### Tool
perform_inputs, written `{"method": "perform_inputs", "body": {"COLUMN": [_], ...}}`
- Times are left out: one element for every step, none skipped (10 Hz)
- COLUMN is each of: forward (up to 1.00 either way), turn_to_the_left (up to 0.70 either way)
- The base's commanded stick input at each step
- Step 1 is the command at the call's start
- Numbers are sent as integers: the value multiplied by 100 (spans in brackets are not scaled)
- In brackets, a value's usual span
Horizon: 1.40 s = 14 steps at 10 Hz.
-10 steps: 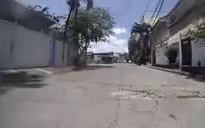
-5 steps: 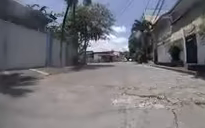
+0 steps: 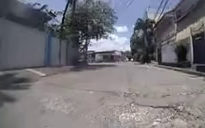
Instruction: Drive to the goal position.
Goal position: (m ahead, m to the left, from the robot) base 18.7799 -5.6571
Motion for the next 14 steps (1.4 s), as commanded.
{"method": "perform_inputs", "body": {"forward": [85,85,85,85,85,85,85,85,85,85,85,85,85,85], "turn_to_the_left": [0,0,0,0,0,0,0,-26,-34,-34,-34,-34,-34,-34]}}
